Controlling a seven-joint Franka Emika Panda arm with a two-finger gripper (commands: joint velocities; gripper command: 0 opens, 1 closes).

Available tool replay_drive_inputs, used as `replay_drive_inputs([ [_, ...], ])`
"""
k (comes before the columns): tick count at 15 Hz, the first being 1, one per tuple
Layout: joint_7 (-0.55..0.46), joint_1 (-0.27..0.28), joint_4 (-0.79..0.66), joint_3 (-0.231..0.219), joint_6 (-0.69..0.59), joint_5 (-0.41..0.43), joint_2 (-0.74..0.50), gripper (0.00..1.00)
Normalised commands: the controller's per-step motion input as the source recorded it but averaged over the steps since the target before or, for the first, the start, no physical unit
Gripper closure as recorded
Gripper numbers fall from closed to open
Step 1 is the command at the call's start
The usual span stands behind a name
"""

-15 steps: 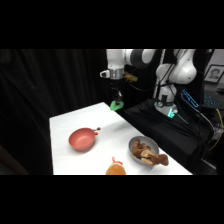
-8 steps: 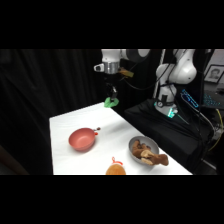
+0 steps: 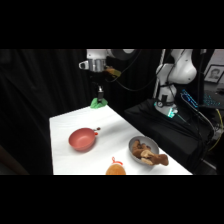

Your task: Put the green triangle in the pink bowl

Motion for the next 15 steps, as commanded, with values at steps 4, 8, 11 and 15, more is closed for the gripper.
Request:
replay_drive_inputs([
  [4,-0.10,0.009,0.60,0.014,-0.25,0.141,0.38,0.94],
  [8,-0.09,0.006,0.56,0.020,-0.23,0.125,0.36,0.94],
  [11,-0.09,-0.005,0.52,0.019,-0.16,0.135,0.36,0.94],
  [15,-0.10,-0.027,0.41,0.028,-0.09,0.165,0.34,0.94],
])
